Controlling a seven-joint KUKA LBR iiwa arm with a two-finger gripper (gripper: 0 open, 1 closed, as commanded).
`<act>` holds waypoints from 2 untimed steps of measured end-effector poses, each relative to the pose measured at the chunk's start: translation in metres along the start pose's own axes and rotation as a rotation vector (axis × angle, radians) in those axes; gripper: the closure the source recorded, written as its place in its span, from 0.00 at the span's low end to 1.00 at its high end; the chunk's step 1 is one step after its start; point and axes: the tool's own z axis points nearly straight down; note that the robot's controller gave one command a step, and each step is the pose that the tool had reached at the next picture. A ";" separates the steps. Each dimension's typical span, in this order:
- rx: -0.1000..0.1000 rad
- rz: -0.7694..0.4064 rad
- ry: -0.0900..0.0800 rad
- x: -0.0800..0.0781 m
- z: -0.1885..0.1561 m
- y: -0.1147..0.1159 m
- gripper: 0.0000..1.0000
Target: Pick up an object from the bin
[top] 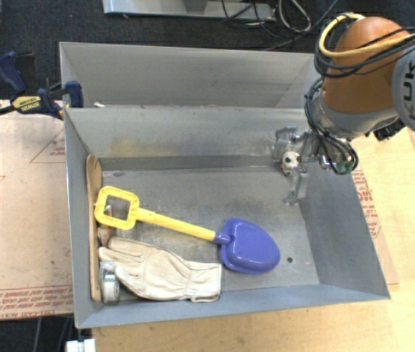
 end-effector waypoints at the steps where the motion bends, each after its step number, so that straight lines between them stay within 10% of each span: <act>1: 0.001 -0.003 -0.007 -0.001 -0.005 0.001 0.00; 2: 0.000 -0.156 -0.006 0.053 0.124 0.064 0.00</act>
Offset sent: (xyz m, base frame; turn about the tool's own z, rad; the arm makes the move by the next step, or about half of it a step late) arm -0.0605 0.0717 -0.1391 -0.1769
